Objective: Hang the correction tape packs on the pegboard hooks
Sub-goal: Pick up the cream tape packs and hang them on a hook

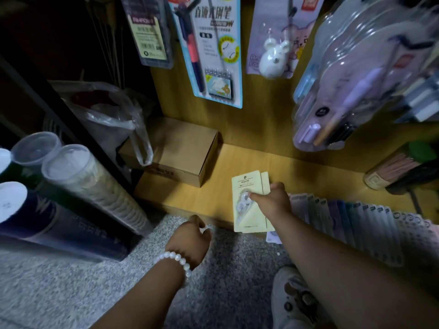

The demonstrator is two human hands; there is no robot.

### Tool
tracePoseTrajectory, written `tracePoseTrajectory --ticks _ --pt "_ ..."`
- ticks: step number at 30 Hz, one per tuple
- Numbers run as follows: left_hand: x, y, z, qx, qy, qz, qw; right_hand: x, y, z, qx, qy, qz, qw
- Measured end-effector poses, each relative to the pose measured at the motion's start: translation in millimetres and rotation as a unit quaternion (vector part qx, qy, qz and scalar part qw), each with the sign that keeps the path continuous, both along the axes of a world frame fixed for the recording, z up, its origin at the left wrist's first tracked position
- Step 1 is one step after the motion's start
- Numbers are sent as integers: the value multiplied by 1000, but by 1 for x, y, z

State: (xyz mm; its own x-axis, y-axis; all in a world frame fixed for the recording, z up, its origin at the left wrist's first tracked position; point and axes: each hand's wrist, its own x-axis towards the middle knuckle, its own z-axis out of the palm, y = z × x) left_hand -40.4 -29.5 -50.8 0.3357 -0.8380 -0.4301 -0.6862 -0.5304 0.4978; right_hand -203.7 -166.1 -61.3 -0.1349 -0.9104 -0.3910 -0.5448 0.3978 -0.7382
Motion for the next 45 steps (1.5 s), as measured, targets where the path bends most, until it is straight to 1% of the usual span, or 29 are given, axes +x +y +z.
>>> tracePoseTrajectory --ticks 2,4,7,9,11,14,16,18,21,24,26,31,33,34,37,38,41,45 --pt "0 1 9 -25 34 32 999 8 8 10 -7 -62 5 998" --pt "-1 2 22 -43 90 77 992 16 17 23 -6 -120 17 993" --pt "-2 5 45 -77 206 154 963 24 33 45 4 -195 39 980" --pt "-3 10 60 -100 241 186 947 27 43 64 20 -246 53 968" --pt "-3 18 77 -124 271 204 932 30 53 80 37 -277 68 958" --pt "-7 30 109 -142 353 227 897 35 68 103 46 -302 86 948" --pt "-7 36 122 -147 389 233 879 39 76 117 42 -315 97 943" --pt "-5 41 132 -155 409 251 864 42 82 131 37 -321 113 940" --pt "-4 49 152 -192 430 274 839 46 91 152 13 -344 120 931" --pt "-1 56 176 -226 459 259 820 51 99 173 -20 -329 139 934" --pt "1 62 193 -242 468 251 812 53 103 189 -24 -324 152 933" --pt "7 66 231 -250 526 224 781 57 106 232 -42 -374 174 910" --pt "9 63 245 -260 520 262 770 59 108 249 -58 -384 179 904" --pt "11 60 249 -269 507 270 773 60 108 257 -66 -385 181 902" --pt "20 51 257 -299 438 291 796 59 108 280 -90 -368 186 906" --pt "22 51 261 -308 429 294 797 58 108 287 -100 -364 186 907" --pt "22 55 282 -325 411 277 806 55 106 316 -135 -359 179 906" --pt "23 63 311 -353 404 247 807 53 97 369 -204 -340 186 899"
